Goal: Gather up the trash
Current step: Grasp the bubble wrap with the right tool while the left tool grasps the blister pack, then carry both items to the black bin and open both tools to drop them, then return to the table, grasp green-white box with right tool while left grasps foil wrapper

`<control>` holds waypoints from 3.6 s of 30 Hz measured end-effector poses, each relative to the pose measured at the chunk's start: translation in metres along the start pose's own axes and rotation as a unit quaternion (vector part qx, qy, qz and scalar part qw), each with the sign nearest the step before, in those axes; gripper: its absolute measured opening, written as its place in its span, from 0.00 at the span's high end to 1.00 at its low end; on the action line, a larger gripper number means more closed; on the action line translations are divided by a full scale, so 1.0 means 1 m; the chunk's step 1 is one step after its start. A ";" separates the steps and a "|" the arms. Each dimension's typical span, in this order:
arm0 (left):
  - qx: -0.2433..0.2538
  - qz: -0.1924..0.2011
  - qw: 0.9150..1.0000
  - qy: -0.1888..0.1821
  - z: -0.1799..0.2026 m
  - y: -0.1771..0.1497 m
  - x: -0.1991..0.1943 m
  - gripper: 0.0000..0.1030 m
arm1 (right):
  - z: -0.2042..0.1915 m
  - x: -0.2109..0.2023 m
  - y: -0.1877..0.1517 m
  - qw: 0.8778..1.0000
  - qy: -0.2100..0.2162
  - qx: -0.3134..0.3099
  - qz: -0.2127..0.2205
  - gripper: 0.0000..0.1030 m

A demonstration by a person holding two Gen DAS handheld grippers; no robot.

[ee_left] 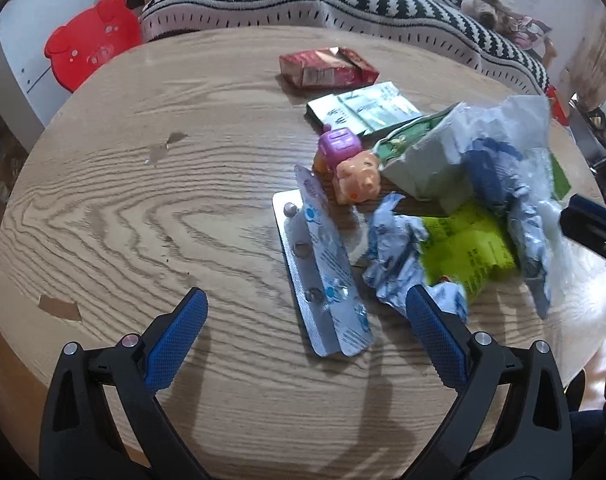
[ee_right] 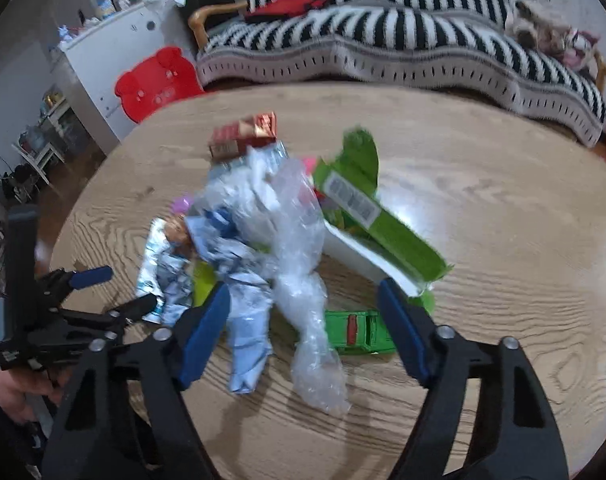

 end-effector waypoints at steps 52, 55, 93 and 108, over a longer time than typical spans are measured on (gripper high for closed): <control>0.299 0.116 0.901 -0.291 0.387 -0.072 -0.174 0.67 | 0.239 -0.343 -0.244 0.922 -0.161 0.288 0.203 0.77; 0.351 0.061 0.867 -0.348 0.475 -0.127 -0.169 0.67 | 0.286 -0.371 -0.326 0.888 -0.211 0.367 0.183 0.77; 0.489 -0.086 0.804 -0.327 0.675 -0.338 -0.030 0.34 | 0.412 -0.346 -0.574 0.772 -0.270 0.568 0.092 0.37; 0.314 0.156 0.912 -0.215 0.342 -0.064 -0.162 0.11 | 0.256 -0.310 -0.264 0.921 -0.170 0.305 0.170 0.16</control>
Point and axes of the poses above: each gripper's, at about its wrist camera, not at the fingertips, and x roughly the way its jaws point, z to its right, y to its top, the point moved 2 cm from there along x, roughly the way its jaws point
